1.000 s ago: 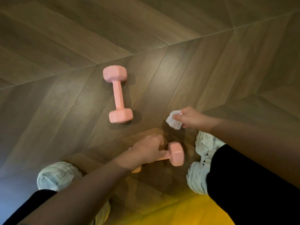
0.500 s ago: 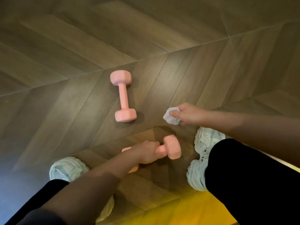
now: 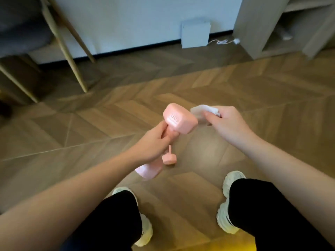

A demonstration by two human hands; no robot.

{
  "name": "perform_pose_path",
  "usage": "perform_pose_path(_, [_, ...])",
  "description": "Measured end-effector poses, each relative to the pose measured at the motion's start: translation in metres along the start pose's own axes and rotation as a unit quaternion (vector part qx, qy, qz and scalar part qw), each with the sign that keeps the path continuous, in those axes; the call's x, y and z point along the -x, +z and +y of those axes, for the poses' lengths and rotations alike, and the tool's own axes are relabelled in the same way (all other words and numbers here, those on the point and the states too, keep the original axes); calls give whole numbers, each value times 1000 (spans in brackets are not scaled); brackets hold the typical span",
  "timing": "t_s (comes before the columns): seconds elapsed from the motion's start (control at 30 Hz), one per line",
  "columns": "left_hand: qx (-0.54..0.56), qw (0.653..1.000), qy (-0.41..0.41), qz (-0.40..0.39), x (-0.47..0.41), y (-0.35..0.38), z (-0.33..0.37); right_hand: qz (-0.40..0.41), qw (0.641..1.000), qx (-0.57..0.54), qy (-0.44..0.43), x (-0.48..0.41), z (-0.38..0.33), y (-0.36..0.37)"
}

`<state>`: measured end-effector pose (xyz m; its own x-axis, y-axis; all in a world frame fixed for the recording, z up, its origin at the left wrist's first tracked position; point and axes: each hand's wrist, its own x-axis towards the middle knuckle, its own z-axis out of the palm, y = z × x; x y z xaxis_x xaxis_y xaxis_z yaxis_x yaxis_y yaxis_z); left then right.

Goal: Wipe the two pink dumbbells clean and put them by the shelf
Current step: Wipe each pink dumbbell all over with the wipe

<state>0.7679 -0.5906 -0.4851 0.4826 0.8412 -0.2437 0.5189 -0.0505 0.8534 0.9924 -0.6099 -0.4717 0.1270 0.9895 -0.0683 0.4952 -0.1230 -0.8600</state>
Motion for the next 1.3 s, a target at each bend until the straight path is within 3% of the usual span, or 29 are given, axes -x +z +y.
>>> perform_pose_path(0.1, [63, 997, 11, 33, 22, 3, 12, -26, 994, -106, -21, 24, -22, 8])
perform_pose_path(0.23, [129, 990, -9, 60, 27, 12, 13, -50, 989, -141, -19, 33, -30, 19])
perform_pose_path(0.37, [62, 993, -7, 101, 15, 17, 7, -77, 984, -157, -37, 18, -22, 27])
perform_pose_path(0.5, [-50, 995, -1, 83, 6, 26, 2, -79, 981, -169, -45, 9, -16, 31])
perform_pose_path(0.63, [-16, 993, -16, 116, 8, 28, 2, -75, 982, -171, -43, 16, -5, 29])
perform_pose_path(0.83, [-94, 992, -10, 85, 13, 37, 5, -84, 981, -172, -22, 12, -16, 30])
perform_pose_path(0.97, [-54, 994, -22, 93, 9, 35, 1, -120, 967, -210, -74, 25, -5, 25])
perform_pose_path(1.17, [-80, 993, -16, 83, 4, 35, 1, -115, 974, -190, -47, 12, -12, 30])
perform_pose_path(1.3, [-25, 993, -32, 109, 3, 30, 0, -119, 968, -208, -74, 23, -3, 29])
